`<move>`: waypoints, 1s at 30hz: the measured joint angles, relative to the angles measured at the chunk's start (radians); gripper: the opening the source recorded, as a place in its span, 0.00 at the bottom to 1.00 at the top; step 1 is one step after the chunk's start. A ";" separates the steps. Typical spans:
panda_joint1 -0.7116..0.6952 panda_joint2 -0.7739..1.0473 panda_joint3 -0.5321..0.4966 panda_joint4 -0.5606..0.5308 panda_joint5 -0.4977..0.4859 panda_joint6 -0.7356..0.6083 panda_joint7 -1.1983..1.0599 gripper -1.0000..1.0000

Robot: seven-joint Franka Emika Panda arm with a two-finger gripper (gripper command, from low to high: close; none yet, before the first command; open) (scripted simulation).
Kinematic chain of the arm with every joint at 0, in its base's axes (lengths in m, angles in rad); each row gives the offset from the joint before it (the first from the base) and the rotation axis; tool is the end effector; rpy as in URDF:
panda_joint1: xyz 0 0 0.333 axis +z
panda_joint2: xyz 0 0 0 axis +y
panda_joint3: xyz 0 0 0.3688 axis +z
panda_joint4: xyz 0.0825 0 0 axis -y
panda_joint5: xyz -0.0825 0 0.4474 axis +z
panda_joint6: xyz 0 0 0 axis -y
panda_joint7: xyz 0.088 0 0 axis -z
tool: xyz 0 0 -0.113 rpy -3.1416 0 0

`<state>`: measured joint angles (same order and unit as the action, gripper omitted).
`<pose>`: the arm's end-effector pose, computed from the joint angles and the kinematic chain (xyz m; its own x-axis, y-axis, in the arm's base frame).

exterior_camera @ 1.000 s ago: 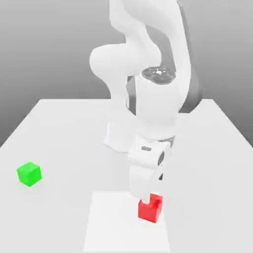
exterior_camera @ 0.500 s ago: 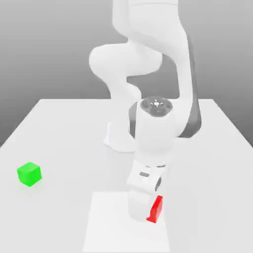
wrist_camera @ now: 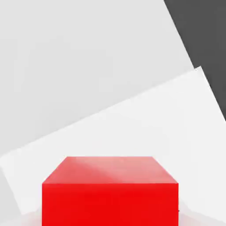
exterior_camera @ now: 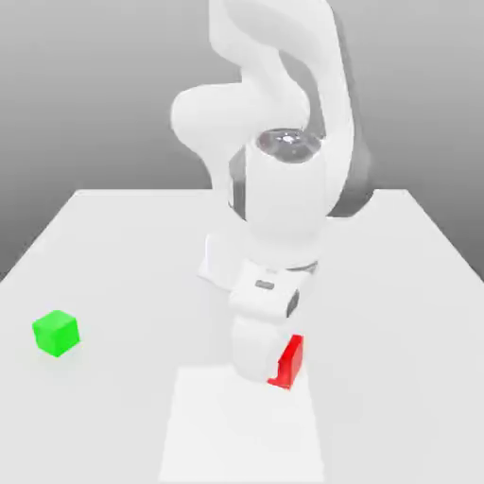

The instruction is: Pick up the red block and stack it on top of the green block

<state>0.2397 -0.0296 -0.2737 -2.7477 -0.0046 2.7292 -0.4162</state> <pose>0.4195 -0.0131 0.2176 0.9262 0.3769 0.0116 0.3769 -0.9262 -0.0015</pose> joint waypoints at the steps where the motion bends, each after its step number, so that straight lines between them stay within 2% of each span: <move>1: -0.042 -0.015 -0.024 0.001 -0.009 -0.013 -0.061 0.00; 10: -0.273 -0.113 -0.274 -0.001 -0.124 -0.090 -0.595 0.00; 17: -0.426 -0.108 -0.494 -0.015 -0.199 -0.074 -0.979 0.00; 20: -0.414 -0.055 -0.518 -0.016 -0.127 -0.024 -1.058 0.00; 24: -0.394 0.037 -0.502 -0.014 0.038 0.044 -1.178 0.00; 29: -0.450 0.159 -0.391 -0.003 0.290 0.115 -1.360 0.00; 30: -0.468 0.179 -0.363 -0.001 0.331 0.127 -1.390 1.00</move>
<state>-0.2279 0.1495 -0.6370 -2.7485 0.3265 2.8559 -1.8063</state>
